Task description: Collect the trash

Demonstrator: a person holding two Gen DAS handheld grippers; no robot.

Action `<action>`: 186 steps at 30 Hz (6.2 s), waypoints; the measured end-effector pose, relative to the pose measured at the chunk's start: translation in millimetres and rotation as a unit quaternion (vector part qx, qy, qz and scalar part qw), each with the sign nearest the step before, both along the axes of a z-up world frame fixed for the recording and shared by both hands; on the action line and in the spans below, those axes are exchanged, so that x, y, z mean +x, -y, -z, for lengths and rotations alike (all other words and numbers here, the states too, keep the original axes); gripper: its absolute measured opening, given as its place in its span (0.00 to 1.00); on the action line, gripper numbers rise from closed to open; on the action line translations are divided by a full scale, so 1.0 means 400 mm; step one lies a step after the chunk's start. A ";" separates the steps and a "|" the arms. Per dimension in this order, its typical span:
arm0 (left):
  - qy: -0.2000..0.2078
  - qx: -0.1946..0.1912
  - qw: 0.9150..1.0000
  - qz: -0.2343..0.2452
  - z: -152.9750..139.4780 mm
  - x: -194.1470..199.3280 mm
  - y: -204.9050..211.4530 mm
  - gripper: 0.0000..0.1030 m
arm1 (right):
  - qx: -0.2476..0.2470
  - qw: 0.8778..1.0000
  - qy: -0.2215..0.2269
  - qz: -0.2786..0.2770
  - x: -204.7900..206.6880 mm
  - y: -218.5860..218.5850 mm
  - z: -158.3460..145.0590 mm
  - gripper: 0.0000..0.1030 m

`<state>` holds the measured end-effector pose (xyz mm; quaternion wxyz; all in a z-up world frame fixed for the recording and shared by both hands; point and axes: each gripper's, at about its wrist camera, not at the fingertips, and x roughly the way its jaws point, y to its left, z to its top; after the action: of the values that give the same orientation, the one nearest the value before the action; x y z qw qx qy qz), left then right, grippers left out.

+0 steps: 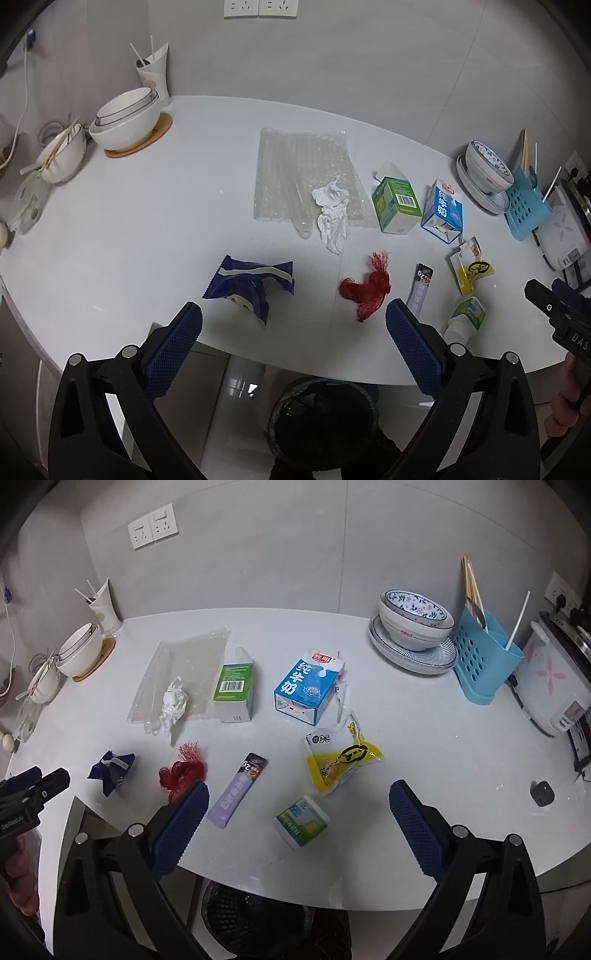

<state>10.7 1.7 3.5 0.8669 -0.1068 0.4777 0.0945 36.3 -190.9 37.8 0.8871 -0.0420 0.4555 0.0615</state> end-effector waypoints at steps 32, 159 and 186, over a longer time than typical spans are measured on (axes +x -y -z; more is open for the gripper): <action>0.008 0.011 0.999 0.032 -0.033 -0.044 0.037 0.94 | 0.002 0.999 0.020 0.026 -0.086 0.007 -0.047 0.91; -0.167 -0.020 0.983 -0.076 0.300 0.240 -0.100 0.18 | -0.012 0.978 -0.202 -0.057 0.410 0.086 0.319 0.14; -0.074 -0.032 0.996 -0.032 0.113 0.060 -0.043 0.18 | 0.036 0.997 -0.075 -0.005 0.195 0.108 0.074 0.13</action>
<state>34.7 18.9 -41.5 0.8220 -0.1429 0.5393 0.1145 114.1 -234.0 8.3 0.8512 -0.0076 0.5177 0.0857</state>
